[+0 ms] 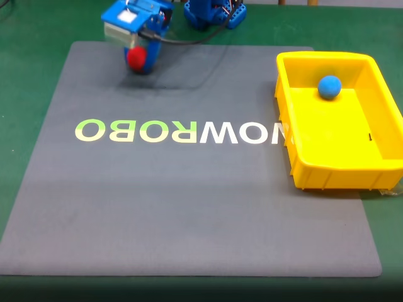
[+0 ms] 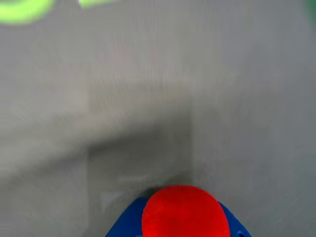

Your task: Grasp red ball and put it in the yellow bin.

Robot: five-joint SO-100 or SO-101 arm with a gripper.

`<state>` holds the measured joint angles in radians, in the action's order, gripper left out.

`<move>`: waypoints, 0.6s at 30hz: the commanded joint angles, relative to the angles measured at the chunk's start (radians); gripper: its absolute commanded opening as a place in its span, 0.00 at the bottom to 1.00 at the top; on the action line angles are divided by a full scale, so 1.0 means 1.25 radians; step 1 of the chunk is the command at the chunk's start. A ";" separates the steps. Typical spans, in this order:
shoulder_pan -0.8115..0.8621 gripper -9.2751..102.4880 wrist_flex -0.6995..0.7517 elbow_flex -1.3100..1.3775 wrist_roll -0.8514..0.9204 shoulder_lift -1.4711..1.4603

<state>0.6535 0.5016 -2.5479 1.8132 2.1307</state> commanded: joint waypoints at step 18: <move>-0.580 0.08 -0.270 0.269 -0.229 0.065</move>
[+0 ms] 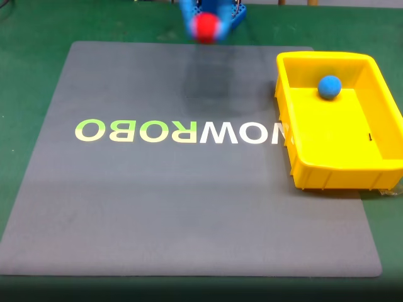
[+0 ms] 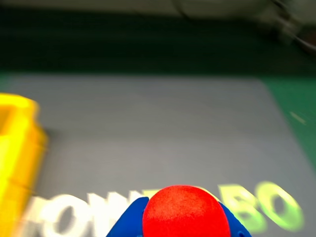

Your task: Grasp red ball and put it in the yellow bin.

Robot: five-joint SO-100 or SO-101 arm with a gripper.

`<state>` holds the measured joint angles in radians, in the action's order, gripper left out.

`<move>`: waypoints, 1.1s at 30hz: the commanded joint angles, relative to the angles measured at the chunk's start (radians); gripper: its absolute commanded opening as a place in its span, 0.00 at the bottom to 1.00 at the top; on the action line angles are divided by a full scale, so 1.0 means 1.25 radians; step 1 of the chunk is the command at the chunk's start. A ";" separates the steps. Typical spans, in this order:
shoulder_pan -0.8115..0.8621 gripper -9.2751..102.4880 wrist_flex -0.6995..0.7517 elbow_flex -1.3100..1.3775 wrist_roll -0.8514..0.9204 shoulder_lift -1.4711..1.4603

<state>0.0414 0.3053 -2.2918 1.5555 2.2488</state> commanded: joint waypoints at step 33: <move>-0.387 0.38 -0.668 0.142 -0.049 -0.541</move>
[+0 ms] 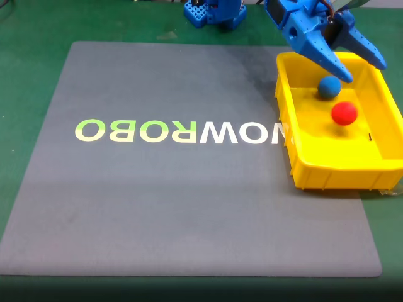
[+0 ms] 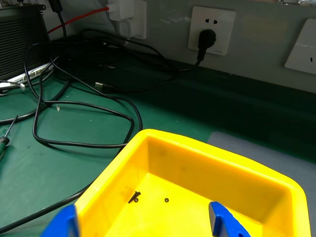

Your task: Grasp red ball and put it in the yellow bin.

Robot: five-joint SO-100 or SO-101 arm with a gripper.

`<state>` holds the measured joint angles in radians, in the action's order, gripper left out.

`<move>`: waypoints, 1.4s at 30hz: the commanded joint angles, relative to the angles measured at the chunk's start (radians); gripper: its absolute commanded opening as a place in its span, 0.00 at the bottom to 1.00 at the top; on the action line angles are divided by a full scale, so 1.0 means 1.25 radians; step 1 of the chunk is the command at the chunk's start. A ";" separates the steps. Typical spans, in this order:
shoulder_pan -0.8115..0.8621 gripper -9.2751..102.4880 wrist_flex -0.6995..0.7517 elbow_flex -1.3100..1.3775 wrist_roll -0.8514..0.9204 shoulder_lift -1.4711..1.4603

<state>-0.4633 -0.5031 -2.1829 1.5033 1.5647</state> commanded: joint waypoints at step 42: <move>0.356 0.08 1.274 -0.498 -0.087 1.319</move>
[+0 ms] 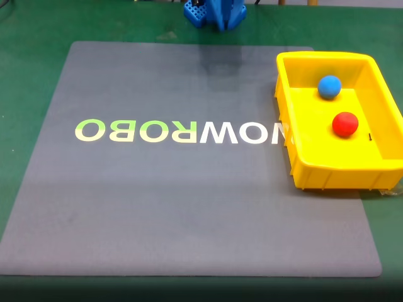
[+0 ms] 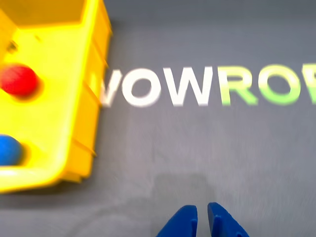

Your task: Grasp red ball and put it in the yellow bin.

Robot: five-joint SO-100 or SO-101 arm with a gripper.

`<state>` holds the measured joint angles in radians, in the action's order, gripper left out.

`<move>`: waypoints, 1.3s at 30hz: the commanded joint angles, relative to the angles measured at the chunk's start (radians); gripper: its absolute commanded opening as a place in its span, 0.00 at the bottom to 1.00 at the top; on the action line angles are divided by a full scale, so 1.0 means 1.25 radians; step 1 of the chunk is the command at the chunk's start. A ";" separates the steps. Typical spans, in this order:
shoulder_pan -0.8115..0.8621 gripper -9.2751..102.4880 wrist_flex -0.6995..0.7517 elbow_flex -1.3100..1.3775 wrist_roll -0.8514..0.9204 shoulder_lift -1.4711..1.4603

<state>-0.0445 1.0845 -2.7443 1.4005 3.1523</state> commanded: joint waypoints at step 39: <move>0.066 0.08 0.210 -0.285 -0.018 0.139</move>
<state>0.0230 1.3453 -3.0695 1.3790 3.3119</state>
